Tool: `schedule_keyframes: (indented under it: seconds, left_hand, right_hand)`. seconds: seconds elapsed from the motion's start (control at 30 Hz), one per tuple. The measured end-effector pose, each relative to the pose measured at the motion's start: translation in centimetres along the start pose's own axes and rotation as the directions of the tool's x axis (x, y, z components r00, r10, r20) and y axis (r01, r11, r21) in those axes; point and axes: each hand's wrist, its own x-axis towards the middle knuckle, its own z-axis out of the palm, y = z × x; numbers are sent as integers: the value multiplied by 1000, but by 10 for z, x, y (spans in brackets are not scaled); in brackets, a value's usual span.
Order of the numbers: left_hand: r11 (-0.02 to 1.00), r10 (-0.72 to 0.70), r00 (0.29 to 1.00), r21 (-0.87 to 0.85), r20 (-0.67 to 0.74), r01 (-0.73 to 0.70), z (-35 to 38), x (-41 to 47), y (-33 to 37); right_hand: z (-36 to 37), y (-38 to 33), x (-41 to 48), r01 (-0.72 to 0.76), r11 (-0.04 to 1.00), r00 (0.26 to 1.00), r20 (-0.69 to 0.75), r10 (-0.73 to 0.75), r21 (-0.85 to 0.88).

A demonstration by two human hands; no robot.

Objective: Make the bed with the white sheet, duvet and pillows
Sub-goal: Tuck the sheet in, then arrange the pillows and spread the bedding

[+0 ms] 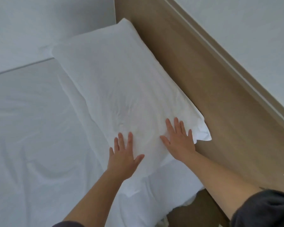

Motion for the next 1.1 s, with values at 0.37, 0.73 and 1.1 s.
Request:
schedule_keyframes:
  seconds: [0.37,0.73,1.1]
  left_hand:
    - [885,247,969,409,-8,-222,-13,-160,2]
    - [642,458,744,398,487,-655,160,-277,88]
    - [399,411,525,371,745,-839,349,-393,109]
  right_hand:
    - [35,-2,-246,-215,963,976,4,218,-160]
    - [184,68,-520,-625,775,769,247,590,93]
    - [329,80,-691,-852,513,504,419,755,100]
